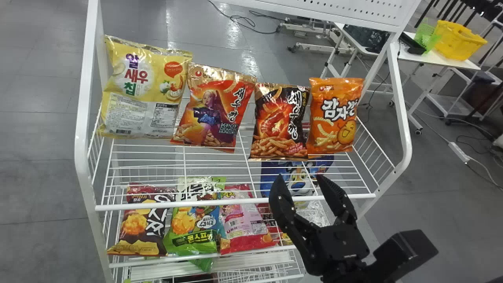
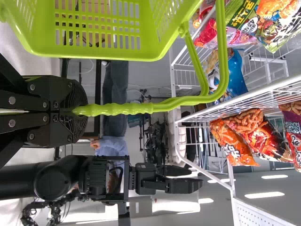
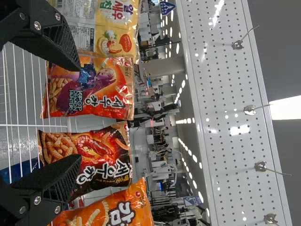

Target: Hold basket handle with left hand then pick spicy shrimp crackers with right hand and place into basket

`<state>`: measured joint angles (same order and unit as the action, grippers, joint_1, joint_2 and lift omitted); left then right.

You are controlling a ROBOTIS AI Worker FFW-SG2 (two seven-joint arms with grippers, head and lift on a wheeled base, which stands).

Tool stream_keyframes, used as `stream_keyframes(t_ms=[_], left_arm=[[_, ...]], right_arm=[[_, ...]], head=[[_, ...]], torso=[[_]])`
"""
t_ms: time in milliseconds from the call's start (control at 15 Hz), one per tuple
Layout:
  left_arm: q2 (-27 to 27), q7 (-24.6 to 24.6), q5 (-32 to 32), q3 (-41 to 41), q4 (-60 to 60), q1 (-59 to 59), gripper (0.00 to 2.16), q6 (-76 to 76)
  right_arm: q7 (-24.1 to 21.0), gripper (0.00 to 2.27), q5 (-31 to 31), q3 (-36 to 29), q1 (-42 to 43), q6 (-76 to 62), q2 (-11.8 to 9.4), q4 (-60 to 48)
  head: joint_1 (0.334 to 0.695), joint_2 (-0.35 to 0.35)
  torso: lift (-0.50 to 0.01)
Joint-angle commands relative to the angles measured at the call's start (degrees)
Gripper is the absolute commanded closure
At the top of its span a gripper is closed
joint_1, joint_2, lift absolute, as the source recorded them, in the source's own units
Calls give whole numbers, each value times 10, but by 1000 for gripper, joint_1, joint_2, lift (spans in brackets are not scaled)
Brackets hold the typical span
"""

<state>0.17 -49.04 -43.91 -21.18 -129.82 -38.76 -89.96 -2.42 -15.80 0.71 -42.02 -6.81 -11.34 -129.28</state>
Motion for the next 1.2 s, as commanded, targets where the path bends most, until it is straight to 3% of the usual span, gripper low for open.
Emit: stream_keyframes(t_ms=[0,800,1133], left_arm=[[-3,0,1,0,0,0,1892,-1],[-3,1,1,3,2,2,1892,-1],[-3,0,2,4,2,2,1892,-1]], right_arm=[[0,178,-5,-3,0,-1,0,1],[1,178,-10,-6,2,3,0,3],[1,178,-9,-19,52,64,2,26]], head=[[695,-332],[695,-345],[695,-343]], torso=[[-37],[-37],[-37]])
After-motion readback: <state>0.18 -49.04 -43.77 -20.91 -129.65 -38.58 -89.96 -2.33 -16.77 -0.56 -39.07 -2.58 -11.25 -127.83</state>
